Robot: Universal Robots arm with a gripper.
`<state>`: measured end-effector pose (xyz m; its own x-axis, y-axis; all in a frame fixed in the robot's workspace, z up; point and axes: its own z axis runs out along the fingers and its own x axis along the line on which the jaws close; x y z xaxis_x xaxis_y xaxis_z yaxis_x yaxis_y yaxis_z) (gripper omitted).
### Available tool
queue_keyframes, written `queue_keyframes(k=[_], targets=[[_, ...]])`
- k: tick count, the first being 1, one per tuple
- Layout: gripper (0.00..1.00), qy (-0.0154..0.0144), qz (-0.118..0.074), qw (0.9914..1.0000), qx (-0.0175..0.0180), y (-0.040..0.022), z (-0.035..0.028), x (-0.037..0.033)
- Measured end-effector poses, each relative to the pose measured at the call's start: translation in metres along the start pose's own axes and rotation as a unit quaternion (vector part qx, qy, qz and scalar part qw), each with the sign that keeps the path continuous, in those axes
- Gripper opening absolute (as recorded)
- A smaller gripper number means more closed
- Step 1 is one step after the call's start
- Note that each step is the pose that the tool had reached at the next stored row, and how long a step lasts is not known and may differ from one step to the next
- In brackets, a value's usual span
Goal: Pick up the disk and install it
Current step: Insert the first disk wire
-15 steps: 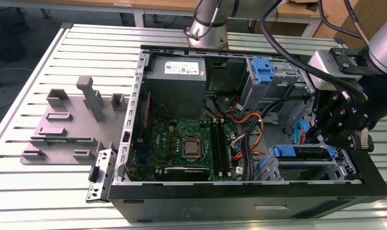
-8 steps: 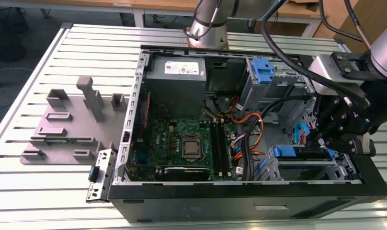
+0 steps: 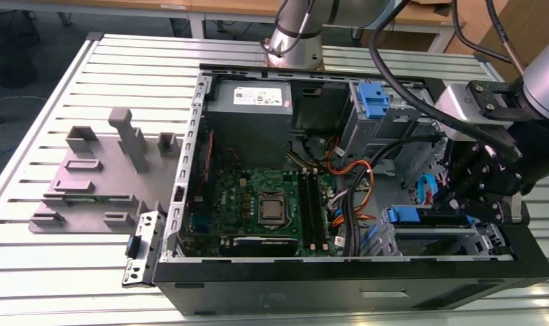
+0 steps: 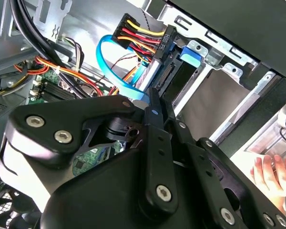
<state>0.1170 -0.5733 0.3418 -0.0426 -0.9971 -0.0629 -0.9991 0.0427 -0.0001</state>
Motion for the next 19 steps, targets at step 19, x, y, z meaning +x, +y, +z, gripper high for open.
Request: queue_keyframes(k=[19], targets=[[0.16, -0.0003, -0.001, 1.00000, 0.0019, -0.0019, 0.0041, 0.0008]])
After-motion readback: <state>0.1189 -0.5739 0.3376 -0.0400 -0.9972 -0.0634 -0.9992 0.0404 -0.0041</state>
